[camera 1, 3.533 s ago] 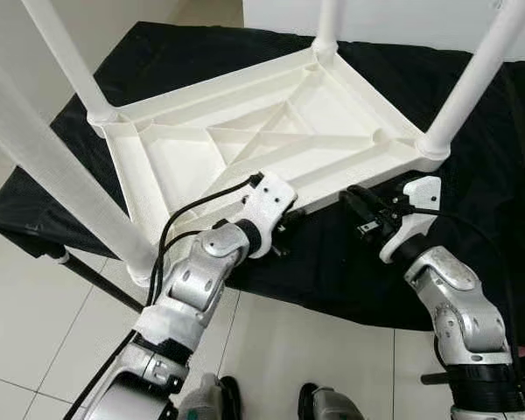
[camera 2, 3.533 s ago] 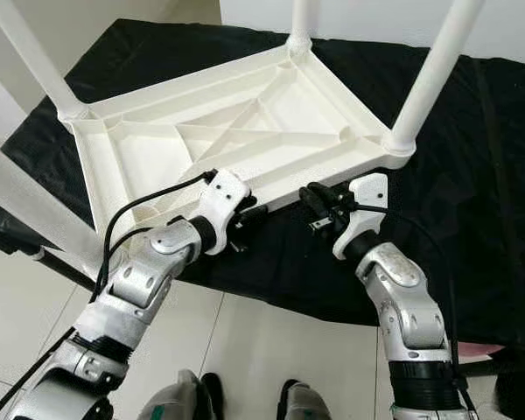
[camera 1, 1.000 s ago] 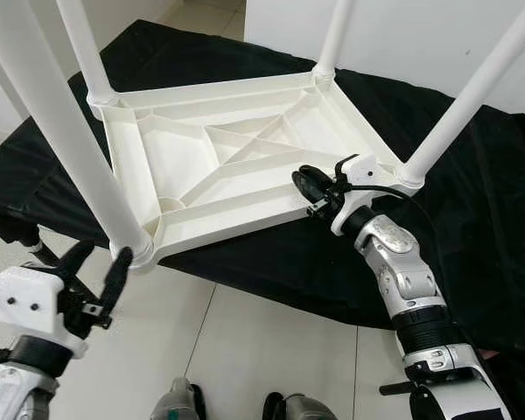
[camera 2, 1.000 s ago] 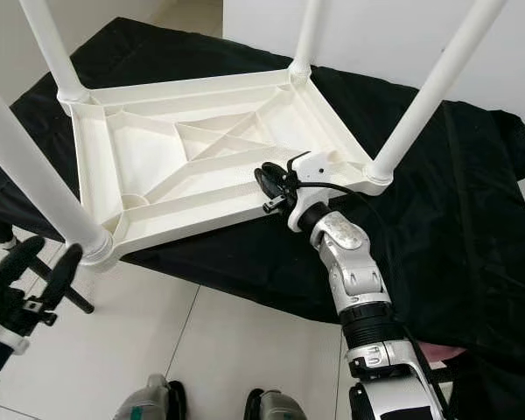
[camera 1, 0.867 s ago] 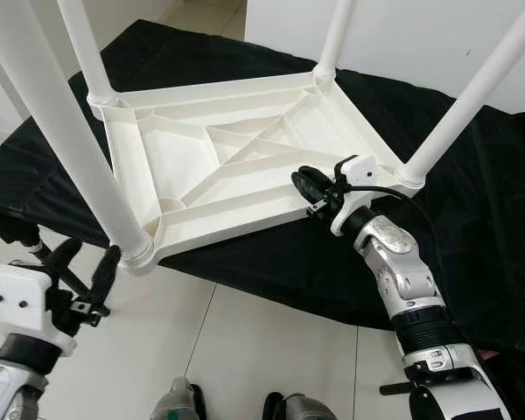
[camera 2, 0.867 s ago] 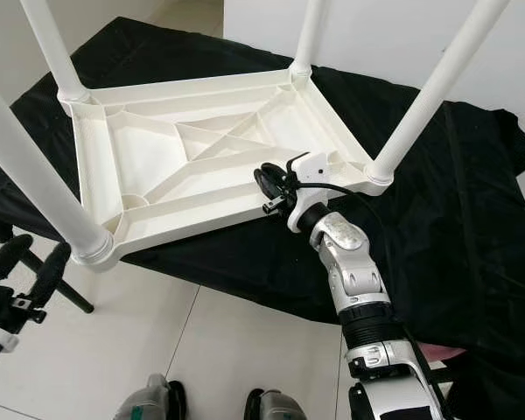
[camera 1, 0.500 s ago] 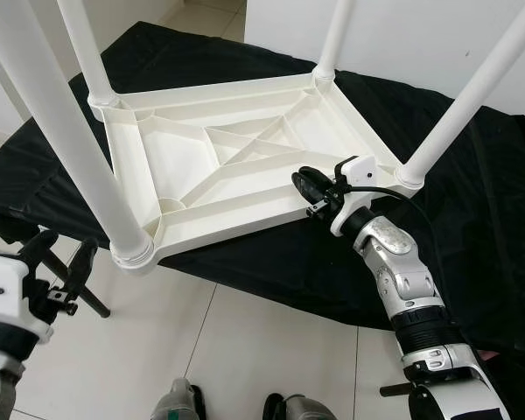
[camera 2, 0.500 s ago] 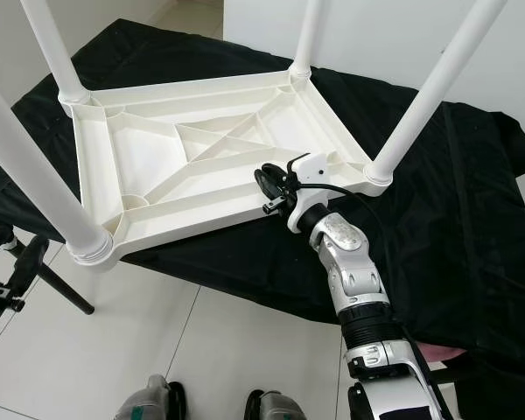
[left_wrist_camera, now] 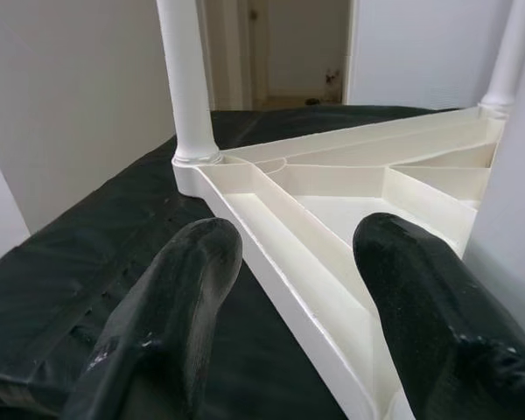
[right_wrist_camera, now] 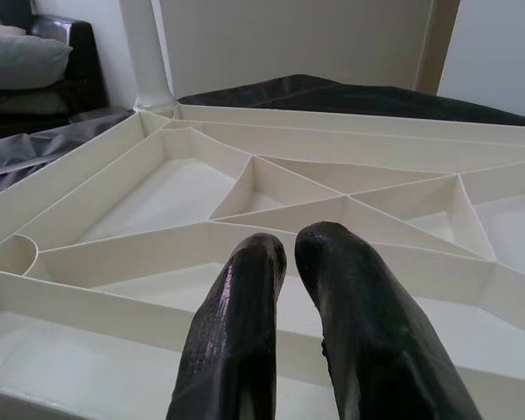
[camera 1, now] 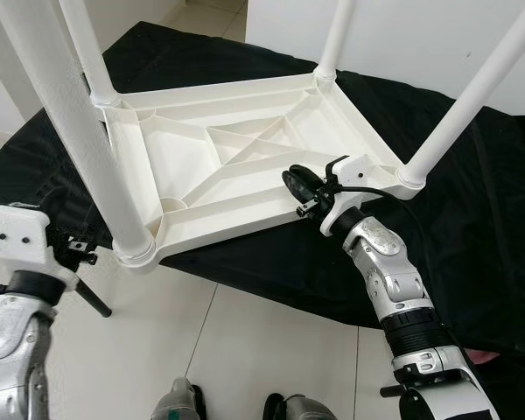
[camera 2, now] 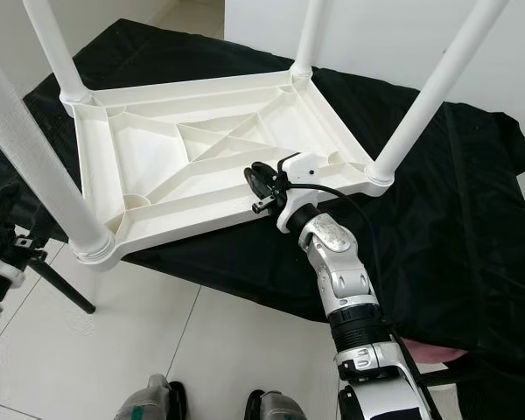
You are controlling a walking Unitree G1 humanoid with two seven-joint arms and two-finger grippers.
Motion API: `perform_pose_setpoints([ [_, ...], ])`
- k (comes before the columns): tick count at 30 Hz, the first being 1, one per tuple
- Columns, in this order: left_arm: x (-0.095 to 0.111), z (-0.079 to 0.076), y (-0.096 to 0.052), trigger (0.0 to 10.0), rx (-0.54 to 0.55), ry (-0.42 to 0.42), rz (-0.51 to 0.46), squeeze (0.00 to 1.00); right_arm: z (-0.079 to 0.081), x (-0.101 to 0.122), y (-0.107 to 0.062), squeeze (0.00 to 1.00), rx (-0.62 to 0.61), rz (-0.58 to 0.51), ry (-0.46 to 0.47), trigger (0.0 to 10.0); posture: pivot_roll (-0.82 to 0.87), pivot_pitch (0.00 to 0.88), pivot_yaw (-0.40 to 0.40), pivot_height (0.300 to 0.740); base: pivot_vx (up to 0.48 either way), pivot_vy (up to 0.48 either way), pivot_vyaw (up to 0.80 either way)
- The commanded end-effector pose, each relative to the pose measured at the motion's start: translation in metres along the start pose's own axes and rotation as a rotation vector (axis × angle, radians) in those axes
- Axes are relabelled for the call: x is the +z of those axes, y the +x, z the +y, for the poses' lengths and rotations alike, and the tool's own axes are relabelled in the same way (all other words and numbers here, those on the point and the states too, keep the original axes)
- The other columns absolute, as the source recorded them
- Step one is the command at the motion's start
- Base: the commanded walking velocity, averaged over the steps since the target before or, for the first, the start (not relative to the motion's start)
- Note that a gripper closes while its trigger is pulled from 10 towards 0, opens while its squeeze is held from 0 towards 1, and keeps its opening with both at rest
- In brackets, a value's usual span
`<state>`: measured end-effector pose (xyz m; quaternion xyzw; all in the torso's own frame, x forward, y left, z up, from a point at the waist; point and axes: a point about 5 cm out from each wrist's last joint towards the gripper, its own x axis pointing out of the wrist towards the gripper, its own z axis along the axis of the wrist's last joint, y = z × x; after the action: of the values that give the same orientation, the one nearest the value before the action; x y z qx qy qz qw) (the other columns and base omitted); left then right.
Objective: Building children table
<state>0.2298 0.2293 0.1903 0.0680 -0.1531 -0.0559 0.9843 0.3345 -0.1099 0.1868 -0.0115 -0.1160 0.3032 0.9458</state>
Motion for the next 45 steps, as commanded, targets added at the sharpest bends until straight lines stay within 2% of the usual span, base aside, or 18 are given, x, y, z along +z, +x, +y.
perform_pose_setpoints([
  [1, -0.002, -0.014, 0.003, 10.0, -0.060, -0.033, 0.006, 0.00, -0.001, -0.002, -0.004, 0.00, -0.010, 0.004, 0.007, 10.0, 0.07, 0.128, -0.039, 0.740, 0.000, 0.000, 0.00],
  [2, -0.003, -0.024, 0.003, 10.0, -0.090, -0.062, 0.004, 0.00, -0.001, -0.002, -0.005, 0.00, -0.014, 0.004, 0.007, 10.0, 0.07, 0.128, -0.039, 0.740, 0.000, 0.000, 0.00],
  [3, -0.003, -0.024, 0.003, 10.0, -0.090, -0.062, 0.004, 0.00, -0.001, -0.002, -0.005, 0.00, -0.014, 0.004, 0.007, 10.0, 0.07, 0.128, -0.039, 0.740, 0.000, 0.000, 0.00],
  [4, -0.002, -0.031, 0.003, 10.0, -0.113, -0.084, 0.002, 0.00, -0.002, -0.003, -0.006, 0.00, -0.016, 0.005, 0.006, 10.0, 0.07, 0.128, -0.039, 0.740, 0.000, 0.000, 0.00],
  [9, -0.003, -0.035, 0.003, 10.0, -0.128, -0.097, -0.002, 0.00, -0.002, -0.003, -0.006, 0.00, -0.018, 0.005, 0.006, 10.0, 0.07, 0.128, -0.039, 0.740, 0.000, 0.000, 0.00],
  [10, -0.003, -0.043, 0.003, 10.0, -0.162, -0.118, -0.006, 0.00, -0.002, -0.003, -0.006, 0.00, -0.017, 0.005, 0.005, 10.0, 0.07, 0.122, -0.037, 0.740, 0.000, 0.000, 0.00],
  [11, -0.003, -0.043, 0.003, 10.0, -0.162, -0.118, -0.006, 0.00, -0.002, -0.003, -0.006, 0.00, -0.017, 0.005, 0.005, 10.0, 0.07, 0.122, -0.037, 0.740, 0.000, 0.000, 0.00],
  [12, -0.002, -0.056, 0.001, 10.0, -0.235, -0.144, -0.006, 0.00, -0.001, -0.002, -0.004, 0.00, -0.012, 0.005, 0.002, 10.0, 0.07, 0.112, -0.041, 0.740, 0.000, 0.000, 0.00],
  [13, -0.002, -0.056, 0.001, 10.0, -0.235, -0.144, -0.006, 0.00, -0.001, -0.002, -0.004, 0.00, -0.012, 0.005, 0.002, 10.0, 0.07, 0.112, -0.041, 0.740, 0.000, 0.000, 0.00],
  [14, 0.000, -0.079, -0.005, 10.0, -0.375, -0.180, -0.002, 0.00, -0.002, -0.002, -0.002, 0.00, -0.004, 0.003, -0.001, 10.0, 0.07, 0.112, -0.041, 0.740, 0.000, 0.000, 0.00],
  [20, 0.002, -0.099, -0.007, 10.0, -0.468, -0.208, -0.001, 0.00, 0.001, -0.002, 0.000, 0.00, 0.018, 0.004, 0.002, 10.0, 0.08, 0.118, -0.034, 0.740, 0.000, 0.000, 0.00],
  [22, 0.003, -0.112, -0.003, 10.0, -0.517, -0.239, -0.005, 0.00, 0.004, -0.003, 0.000, 0.00, 0.036, 0.006, 0.005, 10.0, 0.08, 0.119, -0.032, 0.740, 0.000, 0.000, 0.00],
  [24, 0.004, -0.116, 0.000, 10.0, -0.528, -0.245, -0.008, 0.00, 0.004, -0.004, 0.000, 0.00, 0.041, 0.008, 0.006, 10.0, 0.08, 0.119, -0.032, 0.740, 0.000, 0.000, 0.00],
  [27, 0.009, -0.130, 0.012, 10.0, -0.553, -0.280, -0.037, 0.00, -0.001, -0.003, -0.003, 0.00, 0.021, 0.013, -0.011, 10.0, 0.05, 0.120, -0.009, 0.740, 0.000, 0.000, 0.00],
  [36, 0.014, -0.147, 0.025, 10.0, -0.580, -0.301, -0.069, 0.00, -0.017, -0.003, -0.013, 0.00, -0.071, 0.016, -0.021, 10.0, 0.02, 0.123, 0.008, 0.740, 0.000, 0.000, 0.00],
  [38, 0.012, -0.145, 0.028, 10.0, -0.591, -0.285, -0.068, 0.00, -0.023, -0.003, -0.016, 0.00, -0.147, 0.017, -0.032, 10.0, 0.01, 0.124, 0.010, 0.740, 0.000, 0.000, 0.00],
  [40, 0.010, -0.143, 0.028, 10.0, -0.606, -0.266, -0.063, 0.00, -0.023, -0.002, -0.017, 0.00, -0.153, 0.016, -0.032, 10.0, 0.01, 0.124, 0.010, 0.740, 0.000, 0.000, 0.00],
  [45, 0.002, -0.134, 0.028, 10.0, -0.658, -0.236, -0.030, 0.00, -0.019, -0.002, -0.027, 0.00, -0.077, 0.017, -0.032, 10.0, 0.01, 0.122, 0.009, 0.740, 0.000, 0.000, 0.00],
])
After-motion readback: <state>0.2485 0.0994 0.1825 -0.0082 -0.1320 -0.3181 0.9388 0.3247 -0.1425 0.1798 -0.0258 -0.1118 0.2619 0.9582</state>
